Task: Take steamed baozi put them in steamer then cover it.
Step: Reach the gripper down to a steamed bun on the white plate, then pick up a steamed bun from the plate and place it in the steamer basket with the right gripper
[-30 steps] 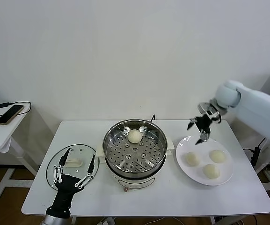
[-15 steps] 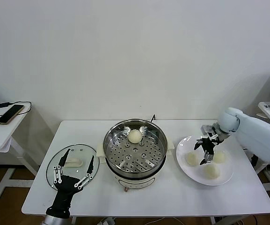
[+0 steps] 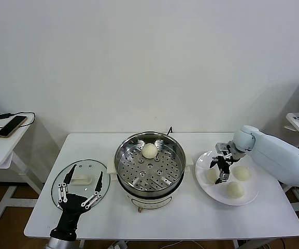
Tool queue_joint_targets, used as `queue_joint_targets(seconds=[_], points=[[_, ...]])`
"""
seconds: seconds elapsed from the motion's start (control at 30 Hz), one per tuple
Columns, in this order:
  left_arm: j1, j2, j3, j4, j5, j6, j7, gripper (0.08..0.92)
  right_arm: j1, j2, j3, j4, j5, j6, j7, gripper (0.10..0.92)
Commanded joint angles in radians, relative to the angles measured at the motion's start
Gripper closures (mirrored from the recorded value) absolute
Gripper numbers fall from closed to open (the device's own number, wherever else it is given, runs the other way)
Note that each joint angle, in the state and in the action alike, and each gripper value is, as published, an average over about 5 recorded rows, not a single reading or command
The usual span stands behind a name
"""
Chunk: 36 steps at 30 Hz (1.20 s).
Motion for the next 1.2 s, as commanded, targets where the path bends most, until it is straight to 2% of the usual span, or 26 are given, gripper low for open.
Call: queue_joint_targets(seconds=[0.03, 0.23, 0.47, 0.7, 0.93, 1.2], points=[[0.000, 0.000, 0.000, -0.001, 0.000, -0.001, 0.000, 0.177, -0.011, 0.023, -0.001, -0.015, -0.012, -0.003, 0.007, 0.271], [-0.002, 0.001, 0.003, 0.000, 0.000, 0.001, 0.000, 0.177, 0.056, -0.004, -0.027, 0.034, -0.020, -0.003, -0.015, 0.360], [-0.005, 0.007, 0.008, -0.006, 0.000, 0.005, -0.001, 0.177, 0.301, -0.004, -0.122, 0.118, 0.009, 0.016, -0.161, 0.373], [-0.009, 0.022, 0.012, -0.009, -0.002, 0.004, -0.004, 0.177, 0.642, 0.116, -0.295, 0.198, 0.162, 0.032, -0.258, 0.365], [-0.018, 0.023, 0.018, -0.015, -0.003, 0.012, -0.007, 0.177, 0.785, 0.282, -0.447, 0.275, 0.441, -0.087, -0.188, 0.369], [-0.027, 0.024, 0.024, -0.012, -0.002, 0.016, -0.014, 0.177, 0.757, 0.458, -0.548, 0.336, 0.622, -0.212, -0.024, 0.374]])
